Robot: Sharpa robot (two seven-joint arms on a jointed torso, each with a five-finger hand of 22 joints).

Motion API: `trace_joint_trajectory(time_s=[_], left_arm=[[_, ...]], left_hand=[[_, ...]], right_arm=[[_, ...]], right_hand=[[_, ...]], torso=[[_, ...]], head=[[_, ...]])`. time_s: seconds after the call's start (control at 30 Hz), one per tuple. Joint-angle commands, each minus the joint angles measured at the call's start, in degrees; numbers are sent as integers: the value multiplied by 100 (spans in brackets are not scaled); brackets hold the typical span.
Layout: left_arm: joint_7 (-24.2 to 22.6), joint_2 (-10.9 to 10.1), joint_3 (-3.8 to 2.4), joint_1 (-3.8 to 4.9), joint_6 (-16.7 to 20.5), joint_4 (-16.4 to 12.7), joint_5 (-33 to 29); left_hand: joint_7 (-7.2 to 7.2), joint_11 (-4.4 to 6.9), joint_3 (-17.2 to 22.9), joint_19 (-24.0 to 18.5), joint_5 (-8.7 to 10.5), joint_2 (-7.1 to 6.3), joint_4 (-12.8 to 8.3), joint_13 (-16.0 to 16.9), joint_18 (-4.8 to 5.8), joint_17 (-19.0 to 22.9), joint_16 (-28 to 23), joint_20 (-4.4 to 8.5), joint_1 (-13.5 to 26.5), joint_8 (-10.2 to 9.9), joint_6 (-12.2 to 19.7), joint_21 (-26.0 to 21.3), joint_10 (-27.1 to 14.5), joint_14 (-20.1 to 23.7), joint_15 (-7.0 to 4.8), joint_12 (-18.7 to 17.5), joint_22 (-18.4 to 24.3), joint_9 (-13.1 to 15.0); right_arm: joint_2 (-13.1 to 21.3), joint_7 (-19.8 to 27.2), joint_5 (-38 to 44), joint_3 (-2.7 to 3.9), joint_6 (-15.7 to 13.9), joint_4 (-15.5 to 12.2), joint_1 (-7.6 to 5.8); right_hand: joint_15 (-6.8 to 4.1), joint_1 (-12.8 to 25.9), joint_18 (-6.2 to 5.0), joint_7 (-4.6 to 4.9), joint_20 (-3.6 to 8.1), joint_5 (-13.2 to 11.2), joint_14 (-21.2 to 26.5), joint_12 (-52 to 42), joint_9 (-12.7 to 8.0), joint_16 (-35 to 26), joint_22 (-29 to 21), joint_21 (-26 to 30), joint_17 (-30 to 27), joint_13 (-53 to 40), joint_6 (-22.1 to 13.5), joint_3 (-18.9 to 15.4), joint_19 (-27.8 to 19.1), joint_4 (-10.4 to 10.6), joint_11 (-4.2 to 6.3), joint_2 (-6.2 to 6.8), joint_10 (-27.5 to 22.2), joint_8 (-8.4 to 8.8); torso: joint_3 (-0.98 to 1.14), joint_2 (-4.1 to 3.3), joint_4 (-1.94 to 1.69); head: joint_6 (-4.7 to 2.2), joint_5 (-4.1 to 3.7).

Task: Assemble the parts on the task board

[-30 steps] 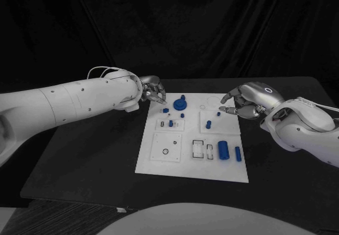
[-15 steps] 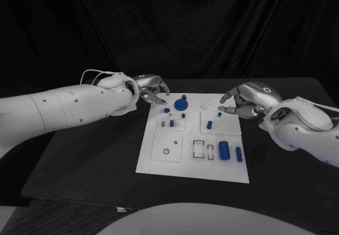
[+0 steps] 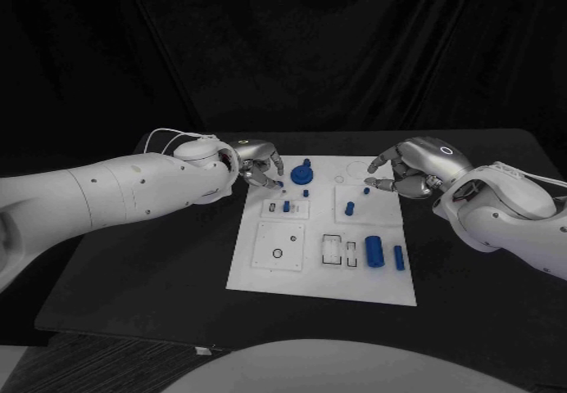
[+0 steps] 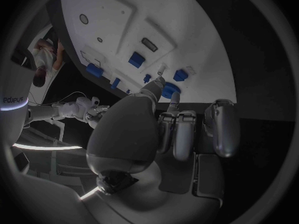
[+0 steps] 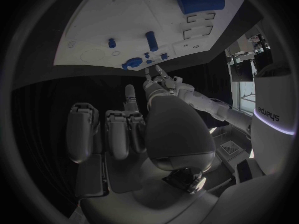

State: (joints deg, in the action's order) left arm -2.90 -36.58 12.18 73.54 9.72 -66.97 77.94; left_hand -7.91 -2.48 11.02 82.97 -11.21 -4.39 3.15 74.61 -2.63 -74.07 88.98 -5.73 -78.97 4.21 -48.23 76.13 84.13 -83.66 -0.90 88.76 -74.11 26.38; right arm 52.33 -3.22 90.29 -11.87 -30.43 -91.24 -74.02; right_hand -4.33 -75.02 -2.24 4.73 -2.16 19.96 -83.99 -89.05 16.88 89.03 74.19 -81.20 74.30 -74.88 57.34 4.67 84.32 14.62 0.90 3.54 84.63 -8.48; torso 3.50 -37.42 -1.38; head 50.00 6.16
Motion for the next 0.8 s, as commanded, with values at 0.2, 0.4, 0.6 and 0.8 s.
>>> trace_joint_trajectory(time_s=[0.2, 0.4, 0.6, 0.8], left_arm=[[133, 94, -4, -84, -39, 181, 87], [127, 169, -4, -133, 31, 305, 434], [125, 233, -4, -184, 88, 387, 562], [130, 289, -5, -221, 115, 474, 604]], left_hand=[[-6, -51, 195, 47, -171, -50, -94, 1539, -39, -1593, 102, 0, -16, -13, -90, 118, 587, -634, 34, 124, -1180, -134], [-9, -51, 223, 46, -225, -46, -123, 1539, -40, -1593, 102, 3, -51, -29, -92, 108, 587, -634, 33, 124, -1179, -193], [-10, -51, 226, 41, -226, -48, -127, 1539, -42, -1593, 102, 3, -54, -34, -88, 97, 587, -634, 32, 124, -1176, -204], [-11, -50, 254, 36, -250, -36, -146, 1539, -45, -1593, 102, 4, -77, -40, -91, 82, 587, -634, 31, 124, -1173, -243]], right_arm=[[-14, -70, 26, 5, 0, 10, 25], [-21, -68, 26, 5, 6, 11, 31], [-12, -72, 26, 5, 15, 5, 33], [-9, -80, 26, 5, 41, 4, 37]], right_hand=[[36, -54, 8, -12, -22, 46, -589, -95, -36, 72, 1297, -32, 1513, -1512, 29, 115, 173, 27, -50, -14, 537, 80], [36, -54, 8, -12, -22, 46, -589, -95, -36, 72, 1297, -32, 1513, -1512, 29, 115, 173, 27, -50, -14, 537, 80], [36, -54, 8, -12, -22, 46, -589, -95, -36, 72, 1297, -32, 1513, -1512, 29, 115, 173, 27, -50, -14, 537, 80], [37, -54, 9, -9, -23, 42, -589, -95, -37, 71, 1298, -36, 1511, -1512, 30, 114, 174, 29, -52, -14, 537, 81]], torso=[[6, 2, 2], [-1, 0, -7], [-3, -3, -2], [2, -2, 3]], head=[[0, 17], [0, -9], [0, -15], [0, -10]])
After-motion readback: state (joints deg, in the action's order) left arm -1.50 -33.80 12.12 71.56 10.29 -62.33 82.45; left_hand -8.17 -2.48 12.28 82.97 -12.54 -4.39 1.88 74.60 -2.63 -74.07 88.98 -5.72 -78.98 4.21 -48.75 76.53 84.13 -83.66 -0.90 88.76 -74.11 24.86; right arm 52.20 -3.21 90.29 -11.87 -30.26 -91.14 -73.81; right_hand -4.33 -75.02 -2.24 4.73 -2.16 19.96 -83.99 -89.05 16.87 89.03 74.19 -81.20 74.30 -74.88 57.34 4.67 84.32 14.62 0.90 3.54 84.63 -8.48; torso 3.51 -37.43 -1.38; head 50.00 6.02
